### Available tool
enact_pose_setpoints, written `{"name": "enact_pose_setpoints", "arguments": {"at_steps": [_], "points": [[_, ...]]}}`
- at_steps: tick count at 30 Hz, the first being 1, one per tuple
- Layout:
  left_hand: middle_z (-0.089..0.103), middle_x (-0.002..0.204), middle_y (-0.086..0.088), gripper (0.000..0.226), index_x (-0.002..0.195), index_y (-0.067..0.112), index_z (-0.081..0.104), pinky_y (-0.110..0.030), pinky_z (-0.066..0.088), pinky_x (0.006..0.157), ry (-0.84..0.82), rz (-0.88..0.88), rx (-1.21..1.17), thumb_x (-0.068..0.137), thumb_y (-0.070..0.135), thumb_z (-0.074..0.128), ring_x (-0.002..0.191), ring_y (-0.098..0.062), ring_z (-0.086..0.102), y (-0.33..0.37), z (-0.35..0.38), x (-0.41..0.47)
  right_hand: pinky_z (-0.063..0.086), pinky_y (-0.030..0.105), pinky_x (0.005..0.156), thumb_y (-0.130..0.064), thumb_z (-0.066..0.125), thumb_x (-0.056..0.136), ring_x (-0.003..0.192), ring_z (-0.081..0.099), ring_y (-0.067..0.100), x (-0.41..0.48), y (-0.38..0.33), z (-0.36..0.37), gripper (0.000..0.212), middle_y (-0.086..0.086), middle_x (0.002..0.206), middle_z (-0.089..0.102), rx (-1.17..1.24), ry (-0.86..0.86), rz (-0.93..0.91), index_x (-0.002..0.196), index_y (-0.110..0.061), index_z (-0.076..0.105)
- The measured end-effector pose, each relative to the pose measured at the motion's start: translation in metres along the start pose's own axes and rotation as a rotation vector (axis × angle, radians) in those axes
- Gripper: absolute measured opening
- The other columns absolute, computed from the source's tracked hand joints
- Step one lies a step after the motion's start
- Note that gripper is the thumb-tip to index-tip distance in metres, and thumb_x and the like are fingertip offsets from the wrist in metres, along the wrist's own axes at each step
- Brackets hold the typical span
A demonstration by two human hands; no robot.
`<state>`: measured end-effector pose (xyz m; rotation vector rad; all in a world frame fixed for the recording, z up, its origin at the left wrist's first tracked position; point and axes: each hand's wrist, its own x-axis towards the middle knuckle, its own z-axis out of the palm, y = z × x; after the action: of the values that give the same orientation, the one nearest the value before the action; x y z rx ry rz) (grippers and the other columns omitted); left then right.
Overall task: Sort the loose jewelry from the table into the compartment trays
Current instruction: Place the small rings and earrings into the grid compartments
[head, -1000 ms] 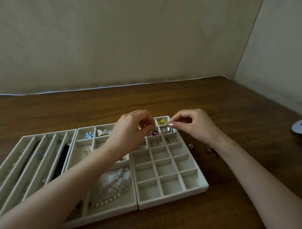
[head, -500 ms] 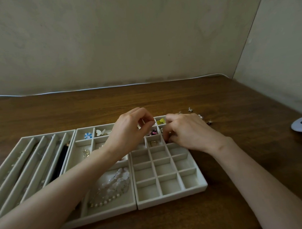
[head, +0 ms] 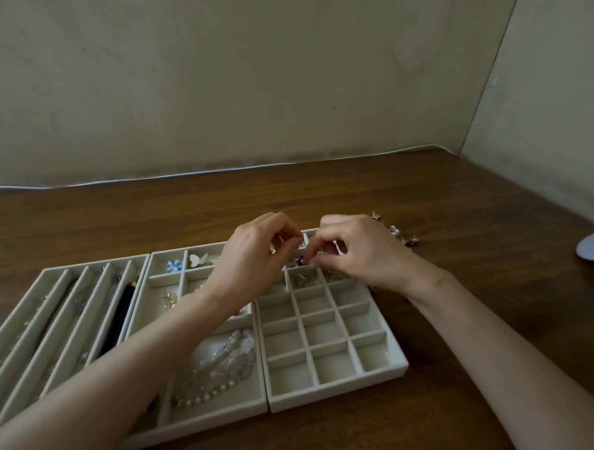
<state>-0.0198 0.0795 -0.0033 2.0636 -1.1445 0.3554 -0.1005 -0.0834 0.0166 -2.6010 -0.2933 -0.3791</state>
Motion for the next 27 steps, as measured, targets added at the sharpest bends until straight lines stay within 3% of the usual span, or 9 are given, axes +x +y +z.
{"name": "enact_pose_setpoints", "arguments": {"at_steps": [3,6,9,16,19,21,24,27], "points": [[0.062,0.083,0.005,0.003,0.089,0.010,0.065,-0.014,0.044,0.066,-0.017,0.011,-0.007,0.086,0.010,0.063,0.074,-0.004,0.056,0.000,-0.001,-0.001,0.045,0.030,0.065,-0.022,0.073,0.080,0.071,0.052,0.009,-0.004,0.010,-0.011,0.004,-0.008,0.078,0.057,0.044,0.088,0.073,0.084,-0.022,0.073],[0.063,0.082,0.005,0.002,0.087,0.009,0.065,-0.013,0.044,0.065,-0.056,0.046,-0.035,0.086,0.008,0.064,0.073,-0.007,0.057,0.001,0.000,-0.001,0.046,0.028,0.067,-0.020,0.072,0.079,0.077,0.055,0.010,-0.015,0.027,-0.031,0.004,-0.006,0.084,0.061,0.089,0.090,0.208,0.082,-0.023,0.072],[0.065,0.080,0.004,0.002,0.085,0.008,0.066,-0.013,0.044,0.063,-0.092,0.098,-0.060,0.084,0.006,0.066,0.073,-0.009,0.058,0.003,0.002,-0.002,0.039,0.021,0.067,-0.019,0.074,0.078,0.075,0.054,0.005,-0.025,0.038,-0.042,0.008,-0.009,0.084,0.063,0.108,-0.003,0.307,0.079,-0.026,0.072],[0.064,0.080,0.005,0.003,0.085,0.009,0.066,-0.010,0.042,0.062,-0.121,0.145,-0.064,0.084,0.007,0.067,0.072,-0.006,0.057,0.003,0.001,-0.003,0.037,0.020,0.066,-0.024,0.078,0.075,0.075,0.052,-0.001,-0.027,0.036,-0.042,0.017,-0.014,0.083,0.059,0.088,-0.344,0.412,0.085,-0.032,0.067],[0.063,0.080,0.007,0.004,0.085,0.010,0.066,-0.009,0.042,0.062,-0.119,0.145,-0.062,0.083,0.006,0.067,0.072,-0.005,0.057,0.003,0.001,-0.003,0.046,0.028,0.076,-0.024,0.078,0.074,0.081,0.053,0.001,-0.024,0.035,-0.034,0.020,-0.014,0.085,0.060,0.003,-0.400,0.430,0.082,-0.034,0.063],[0.063,0.080,0.007,0.005,0.085,0.011,0.066,-0.010,0.043,0.062,-0.124,0.149,-0.058,0.083,0.006,0.067,0.072,-0.005,0.057,0.003,0.001,-0.004,0.046,0.032,0.085,-0.023,0.078,0.074,0.086,0.053,0.003,-0.023,0.036,-0.032,0.019,-0.012,0.089,0.060,-0.031,-0.402,0.428,0.082,-0.033,0.063],[0.064,0.079,0.005,0.005,0.085,0.010,0.066,-0.012,0.044,0.062,-0.114,0.153,-0.058,0.083,0.005,0.067,0.071,-0.006,0.057,0.004,0.000,-0.003,0.043,0.028,0.086,-0.020,0.078,0.074,0.091,0.055,0.002,-0.025,0.036,-0.034,0.016,-0.012,0.096,0.062,-0.008,-0.340,0.428,0.081,-0.028,0.065],[0.063,0.078,0.006,0.006,0.086,0.010,0.066,-0.011,0.043,0.062,-0.091,0.132,-0.083,0.082,0.006,0.068,0.071,-0.004,0.056,0.007,0.001,-0.003,0.051,0.027,0.078,-0.015,0.077,0.075,0.082,0.063,0.004,-0.026,0.034,-0.038,0.012,-0.006,0.087,0.067,0.153,-0.116,0.396,0.080,-0.020,0.067]]}}
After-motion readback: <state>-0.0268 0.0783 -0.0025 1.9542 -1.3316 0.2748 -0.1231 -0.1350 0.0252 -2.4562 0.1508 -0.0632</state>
